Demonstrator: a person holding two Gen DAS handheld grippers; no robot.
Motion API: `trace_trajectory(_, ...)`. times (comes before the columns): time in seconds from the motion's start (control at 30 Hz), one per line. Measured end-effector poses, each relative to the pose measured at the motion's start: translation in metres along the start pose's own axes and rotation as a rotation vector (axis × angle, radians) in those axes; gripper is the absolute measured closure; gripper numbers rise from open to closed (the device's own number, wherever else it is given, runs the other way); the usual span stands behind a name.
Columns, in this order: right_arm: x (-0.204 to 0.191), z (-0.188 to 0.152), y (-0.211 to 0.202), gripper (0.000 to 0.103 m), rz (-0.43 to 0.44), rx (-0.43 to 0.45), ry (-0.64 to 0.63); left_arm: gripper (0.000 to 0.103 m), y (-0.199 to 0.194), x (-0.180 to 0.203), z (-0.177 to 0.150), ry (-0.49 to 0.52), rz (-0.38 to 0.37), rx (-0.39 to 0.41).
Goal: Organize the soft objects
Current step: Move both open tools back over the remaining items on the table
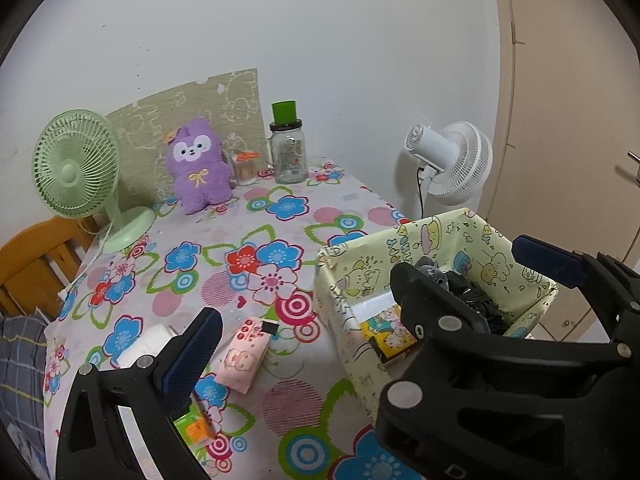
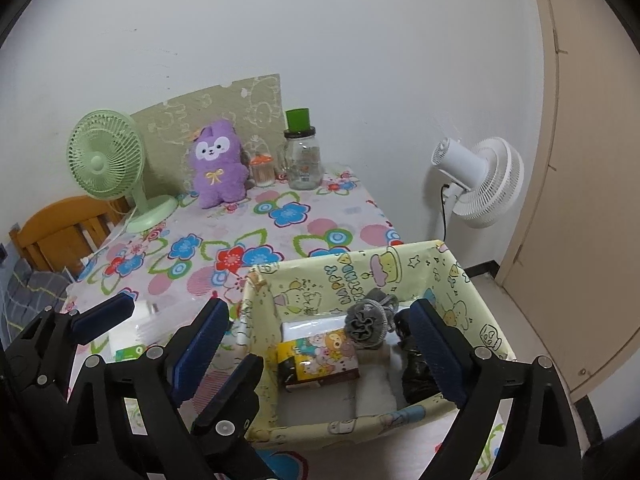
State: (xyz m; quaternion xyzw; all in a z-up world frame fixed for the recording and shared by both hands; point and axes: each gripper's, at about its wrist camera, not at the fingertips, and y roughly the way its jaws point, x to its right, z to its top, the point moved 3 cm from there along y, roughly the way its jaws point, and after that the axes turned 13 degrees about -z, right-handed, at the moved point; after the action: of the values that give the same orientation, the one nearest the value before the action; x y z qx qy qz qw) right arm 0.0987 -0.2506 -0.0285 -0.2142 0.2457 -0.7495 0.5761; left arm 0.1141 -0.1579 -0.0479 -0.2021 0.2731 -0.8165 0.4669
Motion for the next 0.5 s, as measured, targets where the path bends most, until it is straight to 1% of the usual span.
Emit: trace_trajectory(0.5,-0.019,-0.007,-0.02,0.007,-0.003,0.022,-0.021,0.0,-0.023,-0.014,-0.013,-0.011,0.007,0.034)
